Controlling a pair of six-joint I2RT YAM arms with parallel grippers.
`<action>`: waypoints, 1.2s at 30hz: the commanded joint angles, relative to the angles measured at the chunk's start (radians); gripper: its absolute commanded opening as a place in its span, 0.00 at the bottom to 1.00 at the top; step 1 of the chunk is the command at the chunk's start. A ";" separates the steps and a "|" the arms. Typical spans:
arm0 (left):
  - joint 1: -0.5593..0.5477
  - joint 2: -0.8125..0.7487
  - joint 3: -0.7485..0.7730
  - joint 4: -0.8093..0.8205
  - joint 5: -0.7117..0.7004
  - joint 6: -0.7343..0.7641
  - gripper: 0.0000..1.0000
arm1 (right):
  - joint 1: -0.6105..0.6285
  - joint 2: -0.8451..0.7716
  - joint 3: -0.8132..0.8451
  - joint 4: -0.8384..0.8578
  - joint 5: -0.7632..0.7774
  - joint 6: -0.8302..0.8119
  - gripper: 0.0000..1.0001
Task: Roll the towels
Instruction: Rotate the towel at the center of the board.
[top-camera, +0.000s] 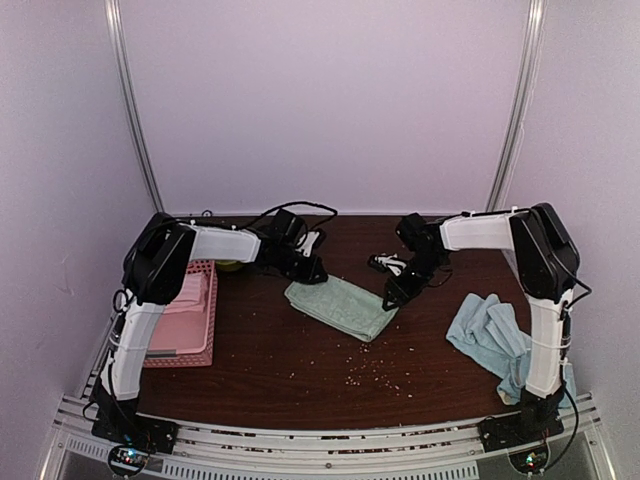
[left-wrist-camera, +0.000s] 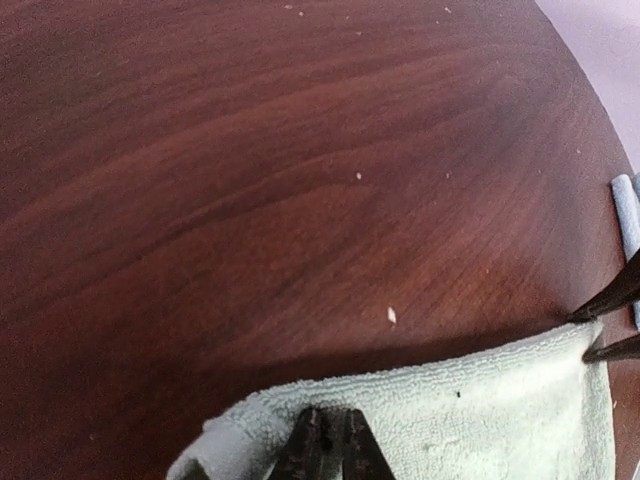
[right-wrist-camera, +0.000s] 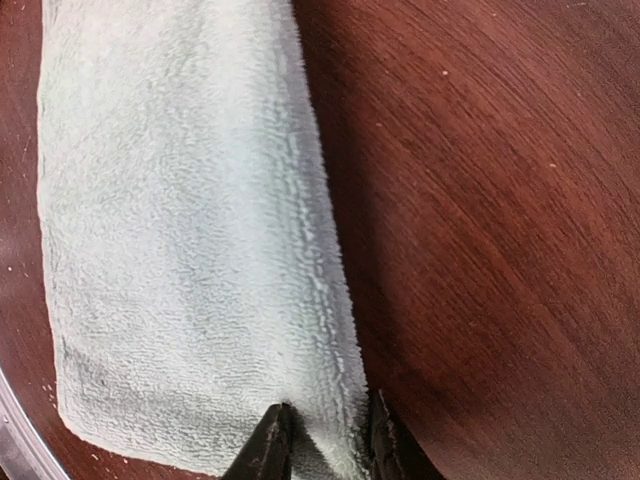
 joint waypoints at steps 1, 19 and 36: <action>0.000 0.103 0.093 0.007 -0.024 0.008 0.09 | 0.039 0.000 -0.065 -0.027 -0.022 -0.038 0.27; -0.005 -0.189 0.003 0.065 0.068 0.061 0.15 | 0.004 -0.142 -0.007 -0.200 -0.314 -0.136 0.34; -0.195 -0.383 -0.588 0.233 0.072 0.028 0.00 | -0.038 -0.014 0.417 0.057 -0.084 0.106 0.26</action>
